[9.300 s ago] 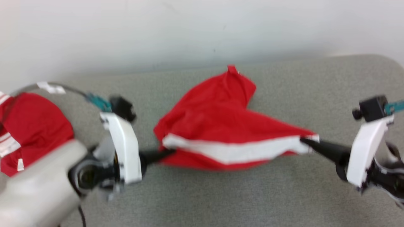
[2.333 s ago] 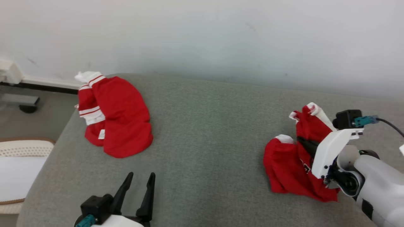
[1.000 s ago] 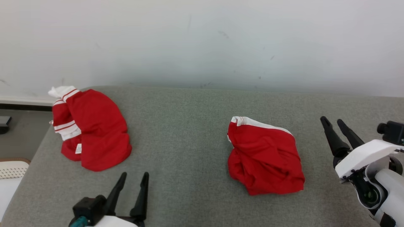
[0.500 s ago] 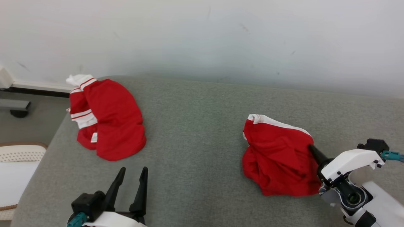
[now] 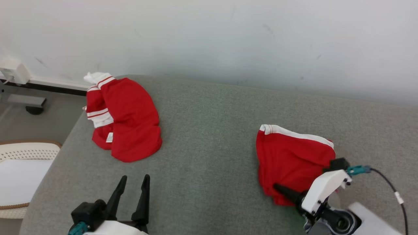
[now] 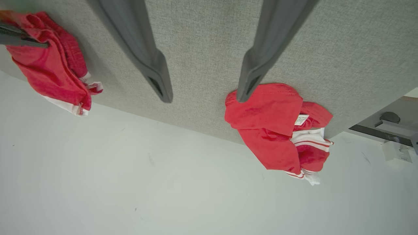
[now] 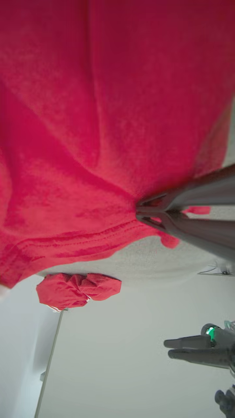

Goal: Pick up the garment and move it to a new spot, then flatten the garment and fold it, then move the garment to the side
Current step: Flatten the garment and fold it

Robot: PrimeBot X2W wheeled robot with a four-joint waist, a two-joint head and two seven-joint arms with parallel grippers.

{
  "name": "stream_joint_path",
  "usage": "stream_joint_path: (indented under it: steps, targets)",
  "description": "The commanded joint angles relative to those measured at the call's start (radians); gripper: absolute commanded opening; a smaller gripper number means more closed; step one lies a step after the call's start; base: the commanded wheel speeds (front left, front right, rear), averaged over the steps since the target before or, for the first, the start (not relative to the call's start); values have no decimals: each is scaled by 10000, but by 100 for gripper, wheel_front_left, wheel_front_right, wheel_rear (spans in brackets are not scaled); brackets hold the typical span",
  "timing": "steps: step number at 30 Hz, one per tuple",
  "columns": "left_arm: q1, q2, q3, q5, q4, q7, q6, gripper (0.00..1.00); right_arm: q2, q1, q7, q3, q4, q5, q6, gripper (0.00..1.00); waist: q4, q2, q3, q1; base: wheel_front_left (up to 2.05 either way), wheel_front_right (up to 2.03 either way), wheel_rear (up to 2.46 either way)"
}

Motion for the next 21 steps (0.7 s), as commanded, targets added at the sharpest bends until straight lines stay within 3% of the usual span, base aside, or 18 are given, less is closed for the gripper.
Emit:
stream_joint_path:
  steps: [1,5,12,13,14,15,16,21]
  targets:
    - [99,39,31,38,12,-4,19,100,-86,253,139,74,-238,-43,2,0,-55,-1,-16,-1,0,0,0]
    - [90,48,74,112,-9,-4,19,100,-286,603,147,180,-1226,-203,2,0,-279,-1,-99,-1,0,0,0]
    - [152,121,230,212,-168,-4,19,100,-780,963,-1341,-469,-3047,-673,2,0,-807,-1,-321,-1,0,0,0]
    - [166,125,252,230,-202,-4,19,100,-874,982,-1621,-603,-3267,-793,2,14,-893,-1,-354,-1,0,0,0]
    - [173,130,284,251,-234,-4,19,100,-933,1001,-1895,-708,-3539,-918,2,43,-981,-1,-385,-1,0,0,0]
    - [193,127,295,281,-259,-4,19,100,-1018,1042,-2155,-798,-3821,-1060,4,79,-1063,-1,-420,-1,0,0,0]
    - [216,126,304,303,-279,-4,19,100,-1158,1095,-2445,-904,-4009,-1198,2,100,-1149,-1,-449,-1,0,0,0]
    - [224,125,490,417,-397,-4,19,100,-1847,1091,-4097,-1215,-4699,-2611,2,100,-1585,-1,-519,-1,0,0,0]
